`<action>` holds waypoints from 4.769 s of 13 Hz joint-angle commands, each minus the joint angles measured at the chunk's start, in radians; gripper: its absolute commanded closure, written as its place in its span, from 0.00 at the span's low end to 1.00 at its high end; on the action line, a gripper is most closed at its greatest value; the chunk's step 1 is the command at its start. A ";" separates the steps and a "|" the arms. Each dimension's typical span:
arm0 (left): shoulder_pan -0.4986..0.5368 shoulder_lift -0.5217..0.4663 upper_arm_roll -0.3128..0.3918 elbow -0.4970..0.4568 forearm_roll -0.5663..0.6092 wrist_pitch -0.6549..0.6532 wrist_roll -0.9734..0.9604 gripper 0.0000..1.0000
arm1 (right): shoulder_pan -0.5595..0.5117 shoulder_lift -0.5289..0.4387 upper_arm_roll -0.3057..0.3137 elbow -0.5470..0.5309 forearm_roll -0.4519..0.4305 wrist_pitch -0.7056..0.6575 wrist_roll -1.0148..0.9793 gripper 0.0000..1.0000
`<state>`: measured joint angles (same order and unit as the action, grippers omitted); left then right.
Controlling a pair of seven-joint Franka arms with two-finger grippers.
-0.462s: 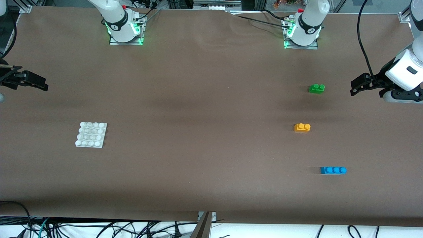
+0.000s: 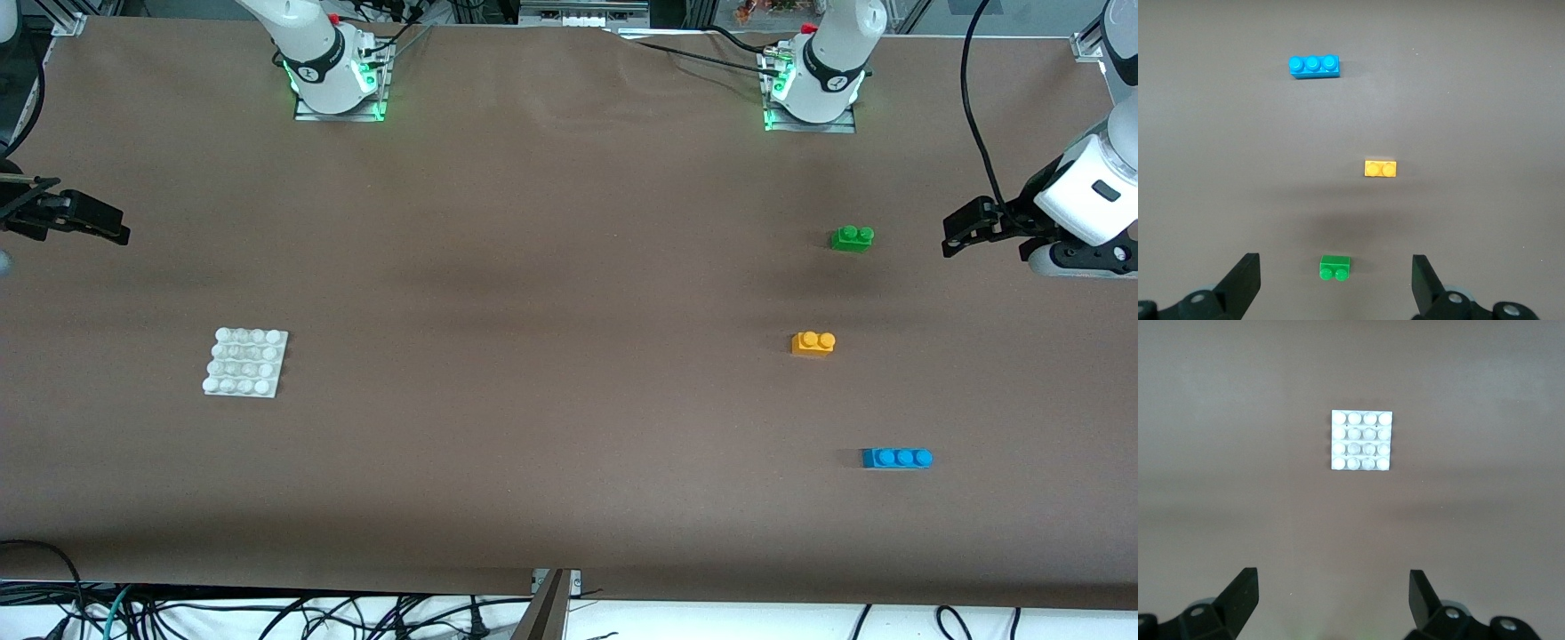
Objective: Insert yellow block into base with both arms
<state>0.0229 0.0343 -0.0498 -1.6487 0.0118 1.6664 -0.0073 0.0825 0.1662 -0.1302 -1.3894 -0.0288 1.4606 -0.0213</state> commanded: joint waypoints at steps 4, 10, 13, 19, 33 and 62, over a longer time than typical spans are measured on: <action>-0.008 -0.002 0.011 0.001 0.017 -0.016 0.018 0.00 | -0.010 -0.007 0.004 -0.005 0.012 -0.009 -0.017 0.00; -0.008 0.002 0.010 0.010 0.017 -0.016 0.018 0.00 | -0.010 -0.007 0.004 -0.005 0.013 -0.009 -0.017 0.00; -0.009 0.002 0.008 0.010 0.017 -0.017 0.003 0.00 | -0.010 -0.007 0.004 -0.005 0.013 -0.009 -0.017 0.00; -0.011 0.001 0.008 0.012 0.017 -0.019 0.003 0.00 | -0.010 -0.007 0.004 -0.005 0.013 -0.008 -0.017 0.00; -0.011 0.004 0.010 0.016 0.017 -0.017 0.003 0.00 | -0.013 -0.007 0.004 -0.005 0.012 -0.006 -0.017 0.00; -0.011 0.004 0.010 0.016 0.017 -0.017 0.004 0.00 | -0.073 0.378 -0.015 -0.209 -0.019 0.475 -0.009 0.00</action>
<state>0.0207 0.0381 -0.0452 -1.6448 0.0118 1.6625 -0.0079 0.0144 0.5541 -0.1492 -1.5189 -0.0371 1.8441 -0.0212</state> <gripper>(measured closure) 0.000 0.000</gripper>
